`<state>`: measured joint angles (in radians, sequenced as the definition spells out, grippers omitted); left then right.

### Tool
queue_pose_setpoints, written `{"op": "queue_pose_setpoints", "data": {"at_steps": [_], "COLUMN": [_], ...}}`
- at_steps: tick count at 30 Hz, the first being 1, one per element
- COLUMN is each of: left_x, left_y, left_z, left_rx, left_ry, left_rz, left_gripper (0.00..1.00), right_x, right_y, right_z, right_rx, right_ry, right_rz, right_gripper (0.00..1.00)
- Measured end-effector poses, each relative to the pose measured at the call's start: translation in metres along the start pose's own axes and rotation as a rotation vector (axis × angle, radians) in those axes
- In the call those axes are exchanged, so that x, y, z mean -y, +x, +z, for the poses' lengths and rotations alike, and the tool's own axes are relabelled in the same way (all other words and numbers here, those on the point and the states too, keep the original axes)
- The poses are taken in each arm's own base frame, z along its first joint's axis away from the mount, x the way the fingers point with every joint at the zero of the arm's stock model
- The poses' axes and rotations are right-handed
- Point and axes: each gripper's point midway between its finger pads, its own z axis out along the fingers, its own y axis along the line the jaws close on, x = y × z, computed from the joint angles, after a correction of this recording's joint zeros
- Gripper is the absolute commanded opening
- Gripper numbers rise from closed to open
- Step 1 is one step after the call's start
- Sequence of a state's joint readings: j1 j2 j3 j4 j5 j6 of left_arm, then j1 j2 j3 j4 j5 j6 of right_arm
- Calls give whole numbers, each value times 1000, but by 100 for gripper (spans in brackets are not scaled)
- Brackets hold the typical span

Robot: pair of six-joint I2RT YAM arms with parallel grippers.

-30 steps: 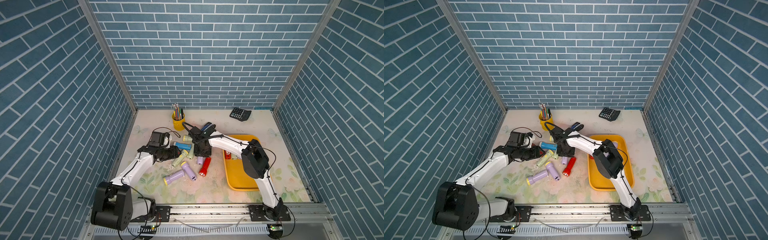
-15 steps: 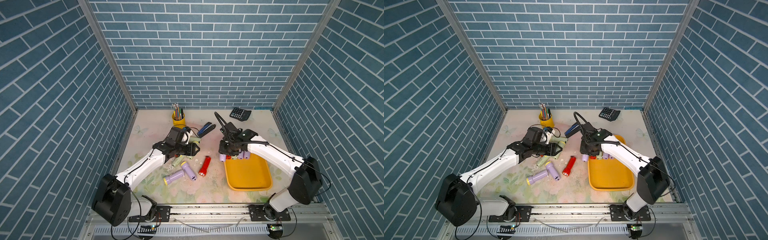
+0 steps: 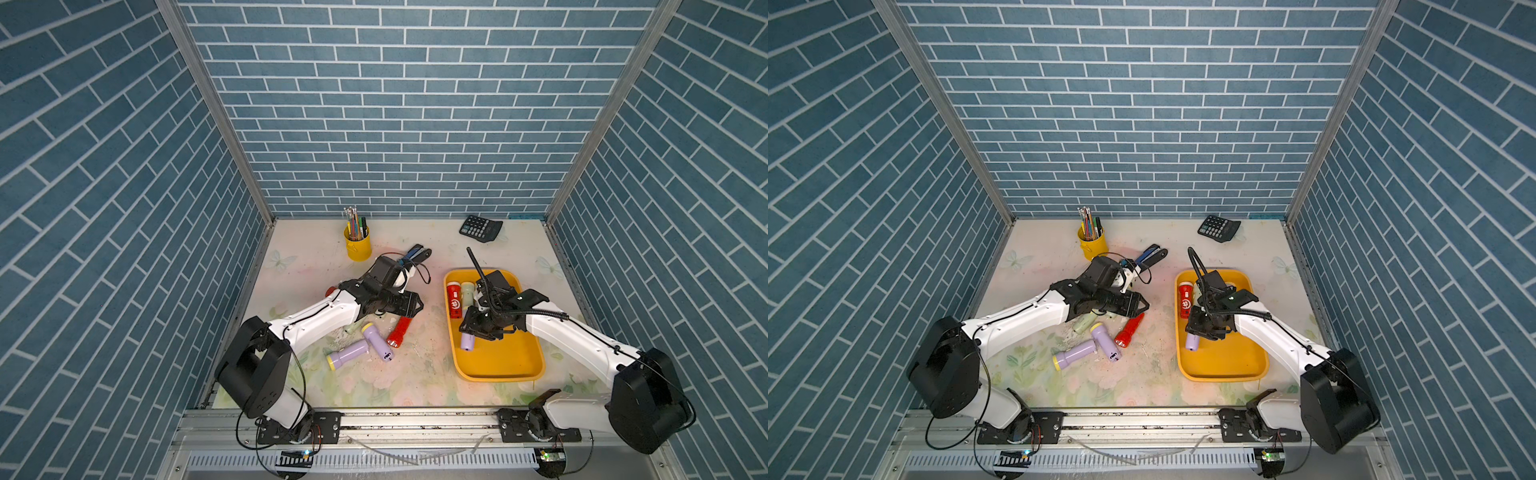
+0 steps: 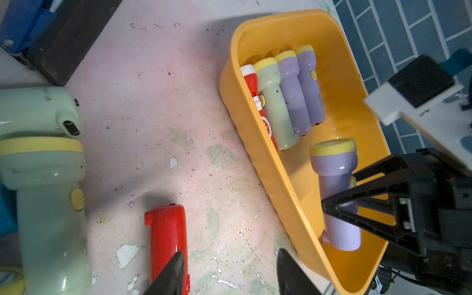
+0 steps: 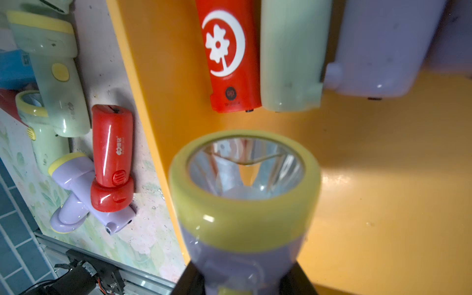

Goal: Put the flashlights into the storage boxes
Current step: Place the flashlight at the storage box.

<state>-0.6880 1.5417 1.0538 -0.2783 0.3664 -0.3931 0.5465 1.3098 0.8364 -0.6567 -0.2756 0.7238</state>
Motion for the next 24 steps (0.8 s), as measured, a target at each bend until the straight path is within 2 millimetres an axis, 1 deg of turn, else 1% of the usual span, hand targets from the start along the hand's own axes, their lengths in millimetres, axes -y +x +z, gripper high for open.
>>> {"op": "queue_pose_setpoints", "data": {"at_steps": [4,10,16,19,24], "left_x": [2,-1,-2,-1,-1], "left_y": [-9,-8,-9,-11,-10], "left_z": [0,3,3,3,3], "left_rx": [15,9,8,12,9], "left_ry": [-2,-12,-21,-22,-25], "left_rz": [4,1,-1,0,-1], "left_gripper": [59,59,59,59,59], "right_x": [-1,3,6,8,9], "right_y": [0,6,13,16,16], "right_z": [12,30,39,42,42], "right_rx": [-42,-115,-174,-194,-199], "right_ry": [-22,-20,-20,-17,-17], "right_rz": [-9,-20,-37,-48,-62], "right_gripper": [37,39,40,44,53]}}
